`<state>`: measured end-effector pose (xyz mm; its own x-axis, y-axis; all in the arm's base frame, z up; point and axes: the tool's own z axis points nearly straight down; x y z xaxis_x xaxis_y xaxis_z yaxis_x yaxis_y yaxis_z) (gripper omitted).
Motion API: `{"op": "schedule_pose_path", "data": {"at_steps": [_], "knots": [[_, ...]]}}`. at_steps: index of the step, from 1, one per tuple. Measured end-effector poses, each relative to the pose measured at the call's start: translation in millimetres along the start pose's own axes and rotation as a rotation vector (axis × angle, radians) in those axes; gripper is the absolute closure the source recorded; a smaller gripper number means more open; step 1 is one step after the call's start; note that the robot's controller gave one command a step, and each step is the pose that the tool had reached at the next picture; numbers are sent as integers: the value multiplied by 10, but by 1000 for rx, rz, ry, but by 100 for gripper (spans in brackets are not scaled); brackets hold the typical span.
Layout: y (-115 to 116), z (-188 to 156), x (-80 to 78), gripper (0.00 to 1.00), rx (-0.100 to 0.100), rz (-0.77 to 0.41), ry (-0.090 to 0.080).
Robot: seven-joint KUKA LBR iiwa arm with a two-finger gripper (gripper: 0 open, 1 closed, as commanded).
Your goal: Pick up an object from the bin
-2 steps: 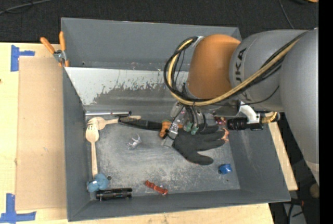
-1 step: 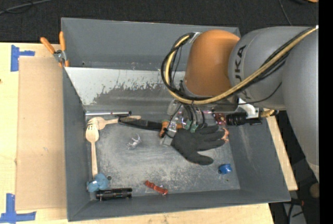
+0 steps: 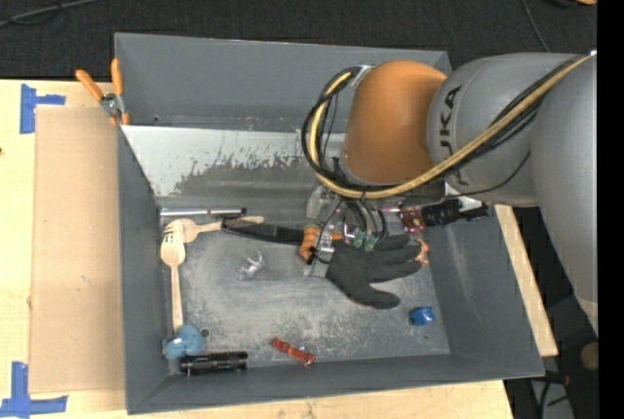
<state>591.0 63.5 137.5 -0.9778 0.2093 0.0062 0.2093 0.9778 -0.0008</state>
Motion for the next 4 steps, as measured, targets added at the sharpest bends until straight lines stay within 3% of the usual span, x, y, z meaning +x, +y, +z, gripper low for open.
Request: {"op": "schedule_pose_path", "data": {"at_steps": [1,2,3,4], "knots": [[-1,-49,42,0,-1,278,-1],[-216,211,-225,0,-1,259,-2],[-62,175,-58,100,-1,140,-1],[-63,175,-58,100,-2,140,-1]]}}
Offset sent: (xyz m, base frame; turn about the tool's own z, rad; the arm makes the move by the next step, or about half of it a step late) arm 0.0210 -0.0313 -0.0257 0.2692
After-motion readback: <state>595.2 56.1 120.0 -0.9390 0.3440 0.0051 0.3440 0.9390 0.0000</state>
